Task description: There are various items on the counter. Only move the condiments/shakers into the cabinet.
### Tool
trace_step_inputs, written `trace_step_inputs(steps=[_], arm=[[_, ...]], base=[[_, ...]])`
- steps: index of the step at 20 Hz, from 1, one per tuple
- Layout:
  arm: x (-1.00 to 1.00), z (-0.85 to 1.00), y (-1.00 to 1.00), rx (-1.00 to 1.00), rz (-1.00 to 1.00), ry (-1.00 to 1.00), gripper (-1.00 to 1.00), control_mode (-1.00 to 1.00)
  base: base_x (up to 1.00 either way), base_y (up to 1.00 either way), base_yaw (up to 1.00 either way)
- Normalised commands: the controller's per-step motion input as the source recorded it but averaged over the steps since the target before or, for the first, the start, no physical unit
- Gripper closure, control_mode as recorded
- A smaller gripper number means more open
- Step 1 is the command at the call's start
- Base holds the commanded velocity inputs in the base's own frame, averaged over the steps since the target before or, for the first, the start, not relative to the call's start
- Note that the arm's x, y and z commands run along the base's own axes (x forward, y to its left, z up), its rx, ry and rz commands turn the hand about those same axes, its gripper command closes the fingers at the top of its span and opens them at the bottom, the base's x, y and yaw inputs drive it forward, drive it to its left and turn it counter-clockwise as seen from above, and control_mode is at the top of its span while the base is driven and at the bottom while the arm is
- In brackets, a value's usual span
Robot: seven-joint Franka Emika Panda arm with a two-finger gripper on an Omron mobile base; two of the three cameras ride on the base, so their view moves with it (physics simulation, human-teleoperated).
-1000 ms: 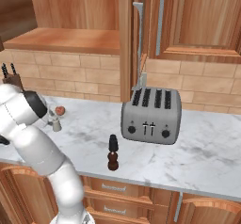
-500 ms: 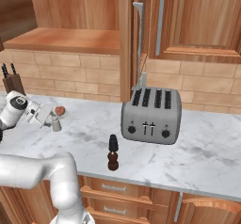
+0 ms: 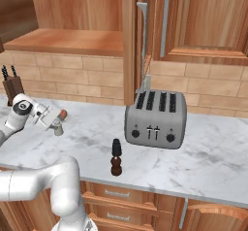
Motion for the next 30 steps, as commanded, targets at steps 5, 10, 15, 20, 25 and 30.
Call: trace_step_inputs(steps=[5,10,15,20,25,30], arm=[[-0.01,-0.02,-0.06,-0.01,0.00,0.00,1.00,-1.00],[-0.26,0.26,-0.27,0.04,0.05,0.00,1.00,-1.00],[-0.39,0.52,-0.73,0.01,0.23,0.00,1.00,-1.00],[-0.35,0.56,-0.71,0.00,0.34,0.00,1.00,-1.00],[-0.16,0.75,-0.55,0.04,0.46,0.06,1.00,-1.00],[0.00,0.98,-0.11,0.07,0.51,0.12,1.00,-1.00]], base=[[0.00,0.00,0.00],[0.00,0.00,0.00],[0.00,0.00,0.00],[0.00,0.00,0.00],[0.00,0.00,0.00],[0.00,0.00,0.00]])
